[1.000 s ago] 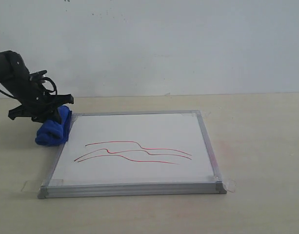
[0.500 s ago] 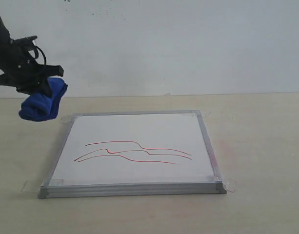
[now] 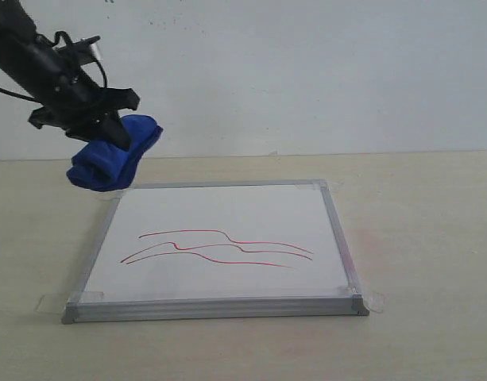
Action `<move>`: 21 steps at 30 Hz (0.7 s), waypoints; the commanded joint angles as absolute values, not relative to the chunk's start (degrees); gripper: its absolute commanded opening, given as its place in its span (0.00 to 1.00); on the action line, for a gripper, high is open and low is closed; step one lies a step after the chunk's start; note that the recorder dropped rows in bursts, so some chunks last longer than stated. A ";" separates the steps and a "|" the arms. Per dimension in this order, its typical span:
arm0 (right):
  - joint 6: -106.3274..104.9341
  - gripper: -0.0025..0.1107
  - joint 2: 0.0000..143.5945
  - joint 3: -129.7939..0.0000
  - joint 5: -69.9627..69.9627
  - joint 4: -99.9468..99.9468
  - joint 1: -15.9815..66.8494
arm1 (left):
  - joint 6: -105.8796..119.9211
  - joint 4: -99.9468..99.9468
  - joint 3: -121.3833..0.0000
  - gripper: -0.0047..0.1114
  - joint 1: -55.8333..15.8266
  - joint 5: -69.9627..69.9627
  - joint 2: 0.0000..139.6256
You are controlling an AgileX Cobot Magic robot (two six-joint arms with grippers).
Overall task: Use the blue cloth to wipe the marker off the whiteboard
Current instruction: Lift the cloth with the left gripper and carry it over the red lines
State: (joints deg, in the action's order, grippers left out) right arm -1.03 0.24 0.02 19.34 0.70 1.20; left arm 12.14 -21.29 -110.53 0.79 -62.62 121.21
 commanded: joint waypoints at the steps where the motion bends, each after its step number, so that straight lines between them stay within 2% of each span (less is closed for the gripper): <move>1: -1.22 0.02 0.00 0.00 19.13 0.86 0.87 | 13.10 -20.22 -110.40 0.07 -5.45 -59.82 122.00; 15: -1.22 0.02 0.00 0.00 19.13 0.86 0.87 | 15.10 -16.65 -110.40 0.07 -21.83 -54.89 128.40; 21: -1.22 0.02 0.00 0.00 19.13 0.86 0.87 | 15.10 -16.42 -110.40 0.07 -30.24 -47.79 132.13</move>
State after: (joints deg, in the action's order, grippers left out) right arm -1.03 0.24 0.02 19.34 0.70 1.20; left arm 14.73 -16.49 -110.50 -28.12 -49.87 131.02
